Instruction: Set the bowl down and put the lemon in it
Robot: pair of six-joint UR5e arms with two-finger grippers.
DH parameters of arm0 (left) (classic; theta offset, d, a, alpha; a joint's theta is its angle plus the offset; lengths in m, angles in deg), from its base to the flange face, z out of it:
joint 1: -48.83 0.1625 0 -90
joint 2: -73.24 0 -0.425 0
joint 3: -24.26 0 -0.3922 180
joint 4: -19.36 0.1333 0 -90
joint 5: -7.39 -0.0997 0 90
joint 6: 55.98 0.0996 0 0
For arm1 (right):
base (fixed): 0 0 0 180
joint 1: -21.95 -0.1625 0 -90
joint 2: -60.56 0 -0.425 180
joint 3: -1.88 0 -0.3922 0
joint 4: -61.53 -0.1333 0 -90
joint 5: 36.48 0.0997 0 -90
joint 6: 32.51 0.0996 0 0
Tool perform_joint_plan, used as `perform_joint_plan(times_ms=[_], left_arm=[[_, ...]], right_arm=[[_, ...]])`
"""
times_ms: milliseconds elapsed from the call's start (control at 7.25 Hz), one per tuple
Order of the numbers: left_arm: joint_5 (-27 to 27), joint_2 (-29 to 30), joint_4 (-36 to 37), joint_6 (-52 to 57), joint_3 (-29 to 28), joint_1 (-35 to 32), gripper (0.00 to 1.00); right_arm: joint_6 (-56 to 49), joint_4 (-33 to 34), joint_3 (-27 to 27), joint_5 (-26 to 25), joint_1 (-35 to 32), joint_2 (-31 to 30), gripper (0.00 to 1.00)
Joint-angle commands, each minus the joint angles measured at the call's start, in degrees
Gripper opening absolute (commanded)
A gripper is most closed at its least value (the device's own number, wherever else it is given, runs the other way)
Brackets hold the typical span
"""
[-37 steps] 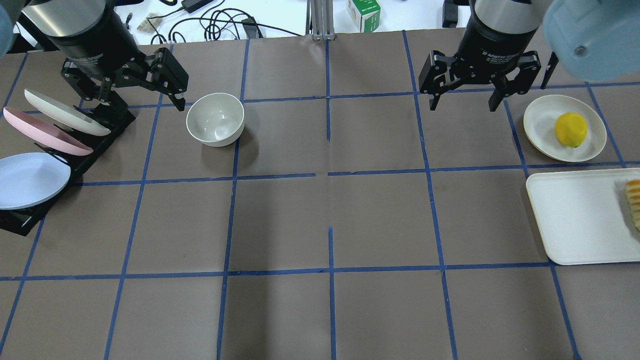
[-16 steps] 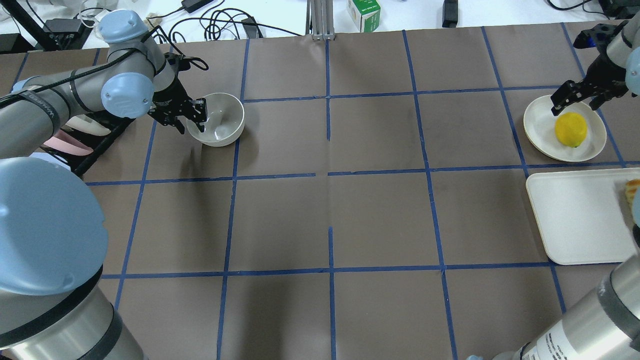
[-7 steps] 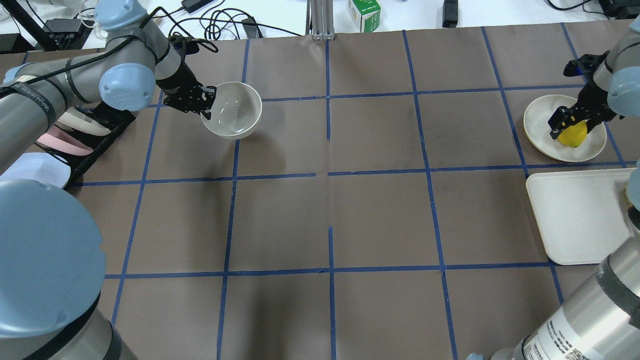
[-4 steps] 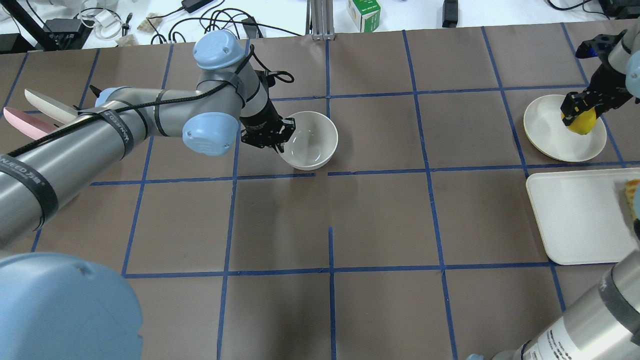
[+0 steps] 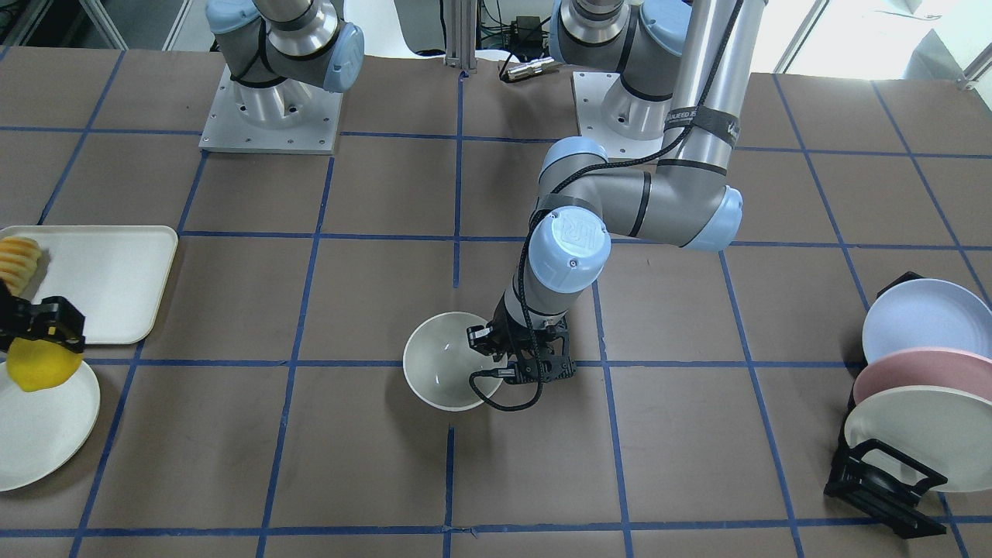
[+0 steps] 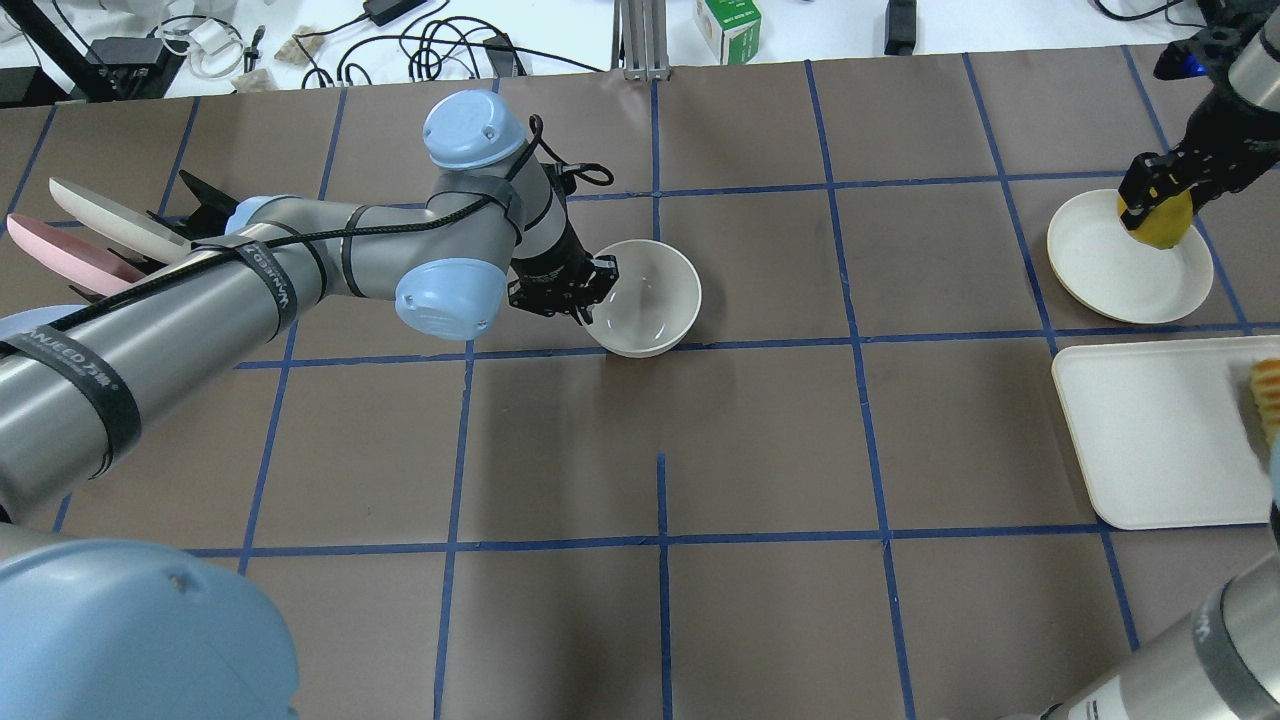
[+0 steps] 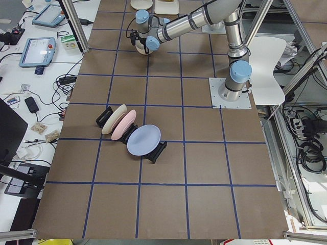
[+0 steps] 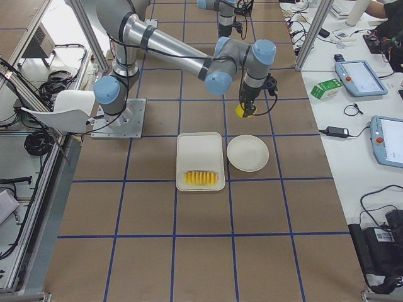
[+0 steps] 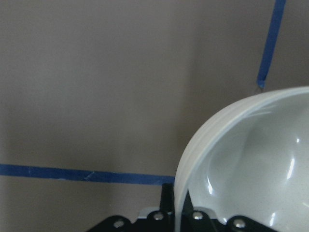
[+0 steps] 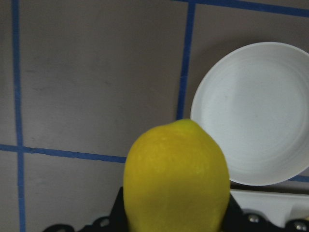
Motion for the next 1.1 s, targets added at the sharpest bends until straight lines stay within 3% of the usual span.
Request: perform_joint_plan(times_ms=[0, 138, 414, 552, 966], left_arm=[[-0.2, -0.8, 0.2, 0.2, -1.2, 0.3, 1.00], [-0.9, -2.6, -0.8, 2.1, -2.9, 2.7, 1.00], [-3.3, -9.0, -12.9, 13.5, -7.6, 5.6, 1.00], [-6.7, -12.3, -19.5, 18.1, -9.5, 7.1, 1.00], [-7.1, -22.7, -32.1, 29.8, -10.1, 14.5, 1.00]], right_arm=[[15.5, -1.3, -0.4, 0.6, -10.5, -3.0, 0.13], [23.6, -0.6, -0.4, 1.5, -16.2, -3.0, 0.13], [31.7, 0.1, -0.4, 1.7, -25.6, -2.3, 0.12], [33.2, 3.4, -0.4, 1.7, -29.2, -0.6, 0.12], [37.4, 13.6, -0.4, 1.3, -38.5, 7.5, 0.13]])
